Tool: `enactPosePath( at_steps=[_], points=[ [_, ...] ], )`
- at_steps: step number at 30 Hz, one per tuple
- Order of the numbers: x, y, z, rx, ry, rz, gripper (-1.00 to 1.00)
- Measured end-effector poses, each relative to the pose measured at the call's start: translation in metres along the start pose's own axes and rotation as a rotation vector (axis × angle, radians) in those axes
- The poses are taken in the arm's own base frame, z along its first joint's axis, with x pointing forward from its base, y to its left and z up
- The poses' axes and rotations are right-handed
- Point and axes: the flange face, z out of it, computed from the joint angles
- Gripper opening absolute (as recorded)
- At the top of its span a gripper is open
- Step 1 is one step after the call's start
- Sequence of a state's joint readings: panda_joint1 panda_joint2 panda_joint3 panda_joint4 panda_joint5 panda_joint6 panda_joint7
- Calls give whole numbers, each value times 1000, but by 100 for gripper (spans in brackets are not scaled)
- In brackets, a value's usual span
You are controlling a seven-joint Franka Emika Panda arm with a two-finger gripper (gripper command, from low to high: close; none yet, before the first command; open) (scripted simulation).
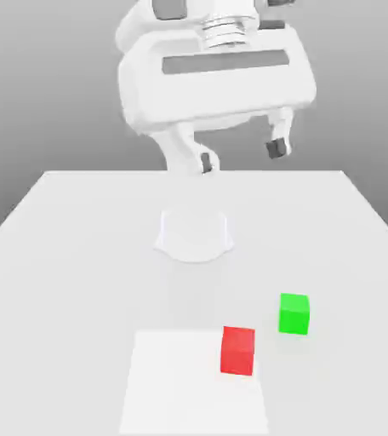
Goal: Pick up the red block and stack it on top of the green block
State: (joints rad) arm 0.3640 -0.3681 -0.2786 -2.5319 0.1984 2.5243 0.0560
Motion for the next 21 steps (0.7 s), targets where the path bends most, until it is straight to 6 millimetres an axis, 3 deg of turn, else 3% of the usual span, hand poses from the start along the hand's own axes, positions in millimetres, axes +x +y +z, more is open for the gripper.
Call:
enactPosePath(
  at_steps=[6,11,18,21],
  points=[
    [-39,3,85,-33,-146,-220,0],
    [-79,11,139,-73,-252,-411,0],
    [-134,30,186,-146,-377,-688,0],
    [-137,35,193,-159,-384,-726,0]
  ],
)
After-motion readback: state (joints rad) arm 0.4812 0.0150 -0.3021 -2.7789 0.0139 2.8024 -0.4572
